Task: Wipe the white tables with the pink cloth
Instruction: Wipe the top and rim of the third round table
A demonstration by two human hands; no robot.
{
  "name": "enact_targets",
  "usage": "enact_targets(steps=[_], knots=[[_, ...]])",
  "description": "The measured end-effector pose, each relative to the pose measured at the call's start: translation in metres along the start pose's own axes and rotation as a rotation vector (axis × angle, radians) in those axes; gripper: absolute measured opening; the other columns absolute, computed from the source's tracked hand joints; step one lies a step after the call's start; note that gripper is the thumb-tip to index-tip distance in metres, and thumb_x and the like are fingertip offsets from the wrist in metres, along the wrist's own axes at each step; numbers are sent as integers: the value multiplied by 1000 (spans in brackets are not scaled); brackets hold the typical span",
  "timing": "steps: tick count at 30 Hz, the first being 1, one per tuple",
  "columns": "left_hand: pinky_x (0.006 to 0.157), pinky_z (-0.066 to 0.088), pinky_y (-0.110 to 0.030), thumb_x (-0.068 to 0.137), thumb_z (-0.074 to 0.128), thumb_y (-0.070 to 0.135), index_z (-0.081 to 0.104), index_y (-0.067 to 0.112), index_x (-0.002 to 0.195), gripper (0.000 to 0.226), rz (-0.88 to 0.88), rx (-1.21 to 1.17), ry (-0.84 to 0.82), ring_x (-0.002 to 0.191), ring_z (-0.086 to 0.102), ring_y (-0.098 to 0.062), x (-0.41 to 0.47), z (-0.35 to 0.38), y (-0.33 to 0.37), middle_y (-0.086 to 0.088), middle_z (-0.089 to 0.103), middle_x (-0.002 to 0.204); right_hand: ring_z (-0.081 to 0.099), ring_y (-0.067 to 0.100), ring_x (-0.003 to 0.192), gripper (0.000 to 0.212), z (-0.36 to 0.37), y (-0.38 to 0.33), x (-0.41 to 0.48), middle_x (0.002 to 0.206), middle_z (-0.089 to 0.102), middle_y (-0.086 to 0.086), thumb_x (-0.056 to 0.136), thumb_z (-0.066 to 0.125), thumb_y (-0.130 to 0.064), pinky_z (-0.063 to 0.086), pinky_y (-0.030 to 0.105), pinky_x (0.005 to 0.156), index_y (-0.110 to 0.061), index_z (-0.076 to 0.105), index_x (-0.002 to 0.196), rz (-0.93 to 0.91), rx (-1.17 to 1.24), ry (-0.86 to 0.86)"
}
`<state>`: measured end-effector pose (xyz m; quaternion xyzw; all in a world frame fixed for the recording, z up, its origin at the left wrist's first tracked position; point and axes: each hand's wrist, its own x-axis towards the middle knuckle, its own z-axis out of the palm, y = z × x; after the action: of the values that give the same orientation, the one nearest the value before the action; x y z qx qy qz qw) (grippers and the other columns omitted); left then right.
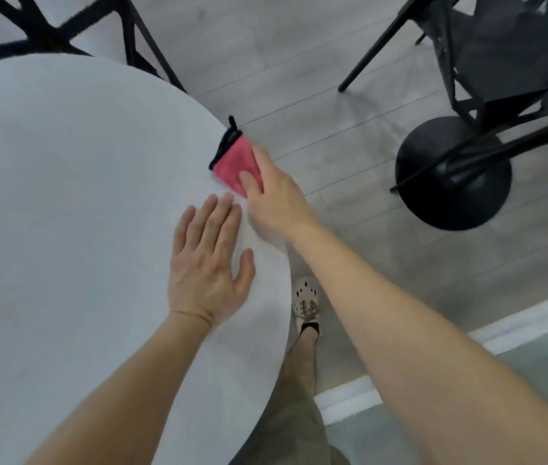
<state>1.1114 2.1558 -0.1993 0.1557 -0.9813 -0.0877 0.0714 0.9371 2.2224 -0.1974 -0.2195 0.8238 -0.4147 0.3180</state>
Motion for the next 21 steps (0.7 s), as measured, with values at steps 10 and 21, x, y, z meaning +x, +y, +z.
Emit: enact_targets(steps=[10, 21], knots=[[126, 33, -63, 104, 57, 37, 45, 1, 162, 69, 47, -21, 50, 162, 32, -35, -2, 9, -4, -15, 37, 173, 41, 3, 154, 65, -1, 36, -130, 175, 32, -16, 118, 40, -31, 43, 36, 124, -39, 7, 174, 0, 63, -57], [126, 34, -63, 99, 61, 34, 53, 3, 158, 67, -12, -55, 58, 161, 36, -37, -2, 7, -1, -18, 40, 171, 54, 26, 143, 61, 15, -79, 142, 158, 58, 2, 110, 45, -21, 41, 30, 115, -32, 36, 169, -130, -144, -259]])
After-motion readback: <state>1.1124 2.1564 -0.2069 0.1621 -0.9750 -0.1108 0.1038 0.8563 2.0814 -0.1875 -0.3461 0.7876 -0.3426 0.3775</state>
